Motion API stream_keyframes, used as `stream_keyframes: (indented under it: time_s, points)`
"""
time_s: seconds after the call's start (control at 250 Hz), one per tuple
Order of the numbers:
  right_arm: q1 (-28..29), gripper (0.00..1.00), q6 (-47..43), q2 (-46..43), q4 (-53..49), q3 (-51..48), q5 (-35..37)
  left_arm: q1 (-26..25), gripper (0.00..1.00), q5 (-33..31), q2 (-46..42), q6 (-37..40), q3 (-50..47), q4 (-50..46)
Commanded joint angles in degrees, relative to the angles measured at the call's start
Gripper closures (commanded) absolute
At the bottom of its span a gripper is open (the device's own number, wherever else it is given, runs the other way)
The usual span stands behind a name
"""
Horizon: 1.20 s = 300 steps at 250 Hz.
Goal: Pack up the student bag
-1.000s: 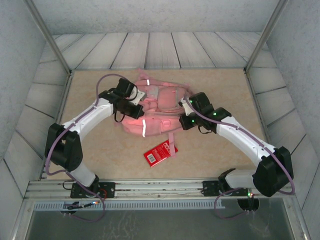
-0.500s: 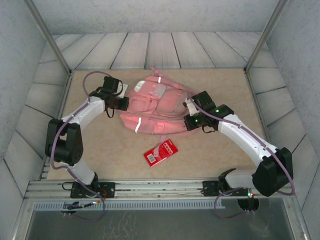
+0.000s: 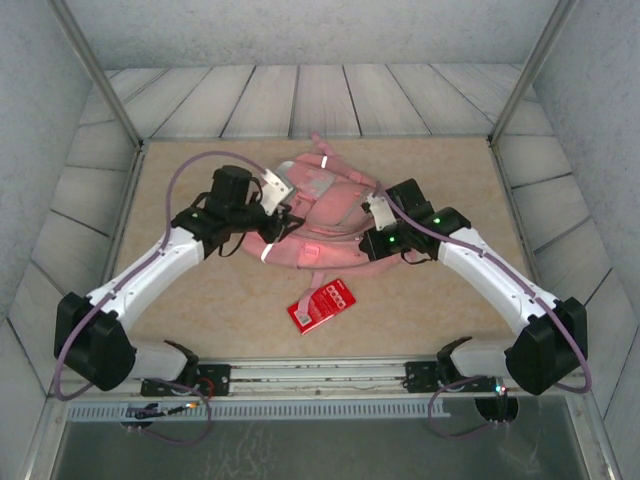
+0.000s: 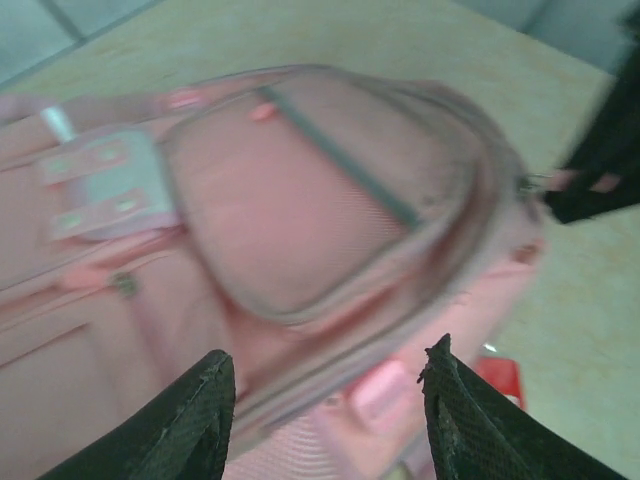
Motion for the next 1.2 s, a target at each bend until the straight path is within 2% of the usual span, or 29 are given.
stream_keyframes:
  time_s: [0.0,0.108,0.312,0.564,0.787,0.911,1.111,1.195]
  points:
    - [0.2,1.00,-0.3,-1.0,2.4,2.2,-4.1,-2.7,0.49,4.7,1.5,3.9,1.0,-4.5]
    - [0.3,1.00,-0.3,-1.4,2.3,2.4,-4.9,-6.9,0.58,1.5,4.8,6.8,4.0,-6.1]
    - [0.3,1.00,0.0,-2.2,2.1,2.6,-5.2,-10.8,0.58,-0.7,12.0,10.1,11.3,-8.1]
    - [0.3,1.00,0.4,-3.4,2.1,2.2,-5.6,-12.8,0.61,-1.8,17.7,13.2,17.3,-12.9]
    - [0.4,1.00,0.3,-3.5,2.4,1.8,-5.7,-13.9,0.65,-1.9,19.9,14.1,18.6,-15.7]
    - [0.3,1.00,0.4,-3.3,2.6,2.0,-5.9,-14.2,0.66,-3.9,20.5,14.1,18.2,-15.8]
    - [0.3,1.00,0.2,-3.6,2.8,2.0,-6.7,-14.6,0.89,-9.2,23.9,11.2,20.2,-14.9]
    - [0.4,1.00,-0.1,-3.7,2.2,2.0,-5.7,-14.8,0.96,-10.8,24.9,10.2,21.7,-15.7]
